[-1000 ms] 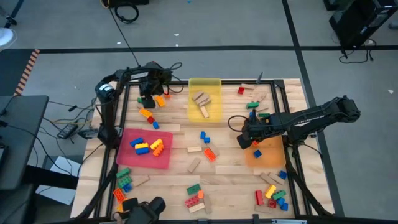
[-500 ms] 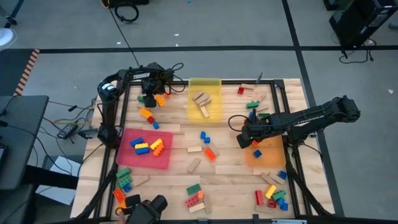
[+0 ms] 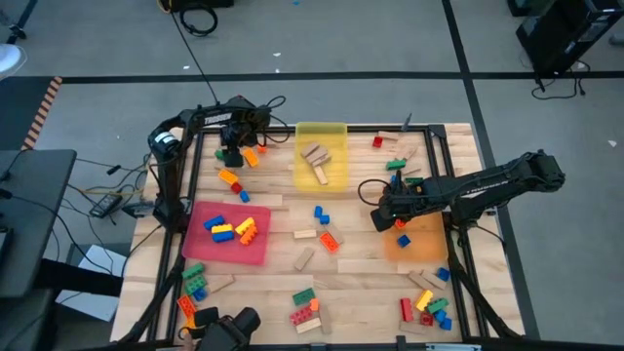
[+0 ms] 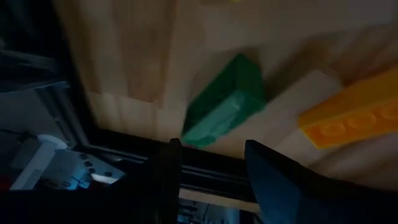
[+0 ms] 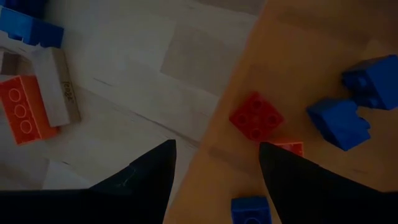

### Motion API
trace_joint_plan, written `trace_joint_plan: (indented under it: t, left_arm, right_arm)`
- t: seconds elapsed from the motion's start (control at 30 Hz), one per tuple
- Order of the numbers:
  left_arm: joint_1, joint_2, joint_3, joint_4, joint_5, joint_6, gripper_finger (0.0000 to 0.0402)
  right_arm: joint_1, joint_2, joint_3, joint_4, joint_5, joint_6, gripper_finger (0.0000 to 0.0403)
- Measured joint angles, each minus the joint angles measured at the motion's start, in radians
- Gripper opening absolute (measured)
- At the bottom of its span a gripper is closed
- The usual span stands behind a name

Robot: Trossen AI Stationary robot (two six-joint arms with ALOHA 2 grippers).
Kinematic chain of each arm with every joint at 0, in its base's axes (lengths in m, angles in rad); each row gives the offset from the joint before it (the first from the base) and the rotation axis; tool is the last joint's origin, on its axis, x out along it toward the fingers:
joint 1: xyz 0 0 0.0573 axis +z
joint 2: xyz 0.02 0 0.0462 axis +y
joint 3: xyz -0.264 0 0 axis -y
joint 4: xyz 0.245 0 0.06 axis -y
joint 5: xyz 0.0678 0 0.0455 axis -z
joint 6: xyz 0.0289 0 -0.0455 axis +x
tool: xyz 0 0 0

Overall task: Sort blocks by size
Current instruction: Put the 3 stud green game piece into the pink bin

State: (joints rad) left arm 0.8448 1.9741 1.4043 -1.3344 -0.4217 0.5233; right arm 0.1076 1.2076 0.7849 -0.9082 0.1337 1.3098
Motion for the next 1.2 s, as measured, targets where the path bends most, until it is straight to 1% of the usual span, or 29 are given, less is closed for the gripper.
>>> trace_joint_plan:
  t: [0.17, 0.3, 0.43, 0.53, 0.63, 0.77, 0.9, 1.03, 1.2]
  left_arm:
    - [-0.002, 0.001, -0.024, 0.008, 0.016, 0.023, 0.0183]
    - [-0.002, 0.001, -0.059, 0.062, 0.013, 0.025, 0.0183]
    - [0.000, 0.001, -0.090, 0.128, -0.012, 0.026, 0.0183]
    - [0.000, 0.001, -0.101, 0.174, -0.019, 0.027, 0.0183]
    - [0.003, 0.001, -0.103, 0.186, -0.019, 0.027, 0.0181]
    - [0.013, 0.001, -0.103, 0.190, -0.009, 0.027, 0.0156]
    - [0.018, 0.001, -0.103, 0.176, -0.002, 0.016, 0.0109]
    - [0.019, 0.001, -0.103, 0.147, -0.002, -0.027, 0.0061]
    - [0.019, -0.001, -0.103, 0.104, 0.038, -0.072, 0.0059]
  right_arm:
    - [-0.002, 0.000, 0.000, 0.004, 0.011, 0.011, 0.0243]
    - [-0.002, 0.000, 0.000, 0.010, 0.013, 0.015, 0.0244]
    - [-0.002, 0.000, 0.000, 0.014, 0.014, 0.015, 0.0246]
    - [-0.002, 0.000, 0.000, 0.024, 0.014, 0.015, 0.0245]
    - [-0.002, 0.000, 0.000, 0.040, 0.014, 0.015, 0.0243]
    - [-0.002, 0.000, 0.000, 0.058, 0.014, 0.016, 0.0244]
    - [-0.002, 0.000, 0.000, 0.060, 0.014, 0.016, 0.0244]
    - [-0.002, 0.000, 0.000, 0.060, 0.014, 0.015, 0.0243]
    - [-0.002, 0.000, 0.000, 0.060, 0.014, 0.007, 0.0245]
